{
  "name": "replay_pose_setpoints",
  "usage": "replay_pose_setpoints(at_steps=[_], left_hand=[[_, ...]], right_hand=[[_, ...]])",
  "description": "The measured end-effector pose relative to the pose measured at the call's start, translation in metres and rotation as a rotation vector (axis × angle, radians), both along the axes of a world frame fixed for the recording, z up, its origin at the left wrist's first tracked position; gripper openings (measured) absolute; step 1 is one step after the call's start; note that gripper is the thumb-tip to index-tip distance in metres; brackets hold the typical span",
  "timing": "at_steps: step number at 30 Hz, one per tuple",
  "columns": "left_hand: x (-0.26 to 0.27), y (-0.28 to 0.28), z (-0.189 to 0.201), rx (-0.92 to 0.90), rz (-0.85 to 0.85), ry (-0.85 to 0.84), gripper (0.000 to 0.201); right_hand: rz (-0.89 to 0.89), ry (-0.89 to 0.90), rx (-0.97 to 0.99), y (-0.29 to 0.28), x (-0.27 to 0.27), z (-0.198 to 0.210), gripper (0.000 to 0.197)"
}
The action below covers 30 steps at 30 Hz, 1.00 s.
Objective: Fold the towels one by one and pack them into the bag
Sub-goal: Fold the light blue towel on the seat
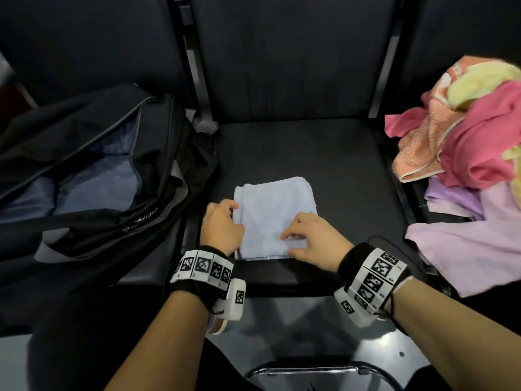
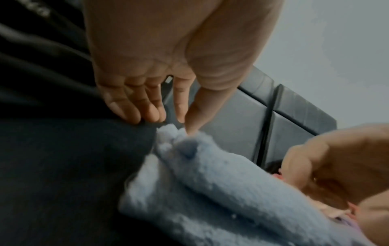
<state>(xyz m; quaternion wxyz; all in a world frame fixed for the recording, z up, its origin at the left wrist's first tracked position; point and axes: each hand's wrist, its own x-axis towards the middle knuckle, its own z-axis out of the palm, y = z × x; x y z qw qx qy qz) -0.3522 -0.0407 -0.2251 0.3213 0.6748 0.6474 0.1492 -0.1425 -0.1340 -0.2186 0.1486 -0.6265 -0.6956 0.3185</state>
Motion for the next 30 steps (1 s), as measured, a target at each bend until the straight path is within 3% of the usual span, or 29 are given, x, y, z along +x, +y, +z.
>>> replay_pose_setpoints(at_steps=[4,6,8,11,13,15,17,19,24,27,30], left_hand=[[0.009,-0.012,0.014,0.061,-0.208,0.100,0.022],[0.018,-0.023,0.018,0.060,-0.336,0.185,0.013],[0.025,-0.033,0.015,0.029,-0.427,0.280,0.033],[0.031,-0.039,0.009,0.020,-0.503,0.433,0.060],[0.032,-0.038,0.008,0.040,-0.507,0.487,0.060],[0.033,-0.038,0.005,0.102,-0.488,0.514,0.047],[0.032,-0.035,0.005,0.179,-0.454,0.479,0.025],[0.030,-0.031,0.005,0.191,-0.422,0.361,0.016],[0.021,-0.023,0.008,0.064,-0.345,0.113,0.018],[0.016,-0.018,0.006,0.012,-0.347,0.013,0.016],[0.011,-0.013,0.004,-0.029,-0.331,-0.023,0.016]], right_hand=[[0.119,-0.392,0.040,-0.005,-0.004,-0.009,0.039],[0.152,-0.486,0.047,-0.006,-0.007,-0.014,0.043],[0.154,-0.516,0.079,-0.004,-0.007,-0.018,0.041],[0.110,-0.463,0.056,0.005,-0.004,-0.017,0.033],[0.036,-0.297,0.015,0.010,0.001,-0.012,0.024],[-0.049,-0.058,0.017,0.012,0.009,-0.003,0.020],[-0.118,0.109,0.060,0.013,0.017,0.004,0.026],[-0.152,0.145,0.090,0.013,0.023,0.006,0.033],[0.021,-0.144,0.098,0.001,0.025,-0.007,0.058],[0.117,-0.261,0.148,-0.005,0.025,-0.015,0.046],[0.010,-0.155,0.130,-0.006,0.029,-0.017,0.017]])
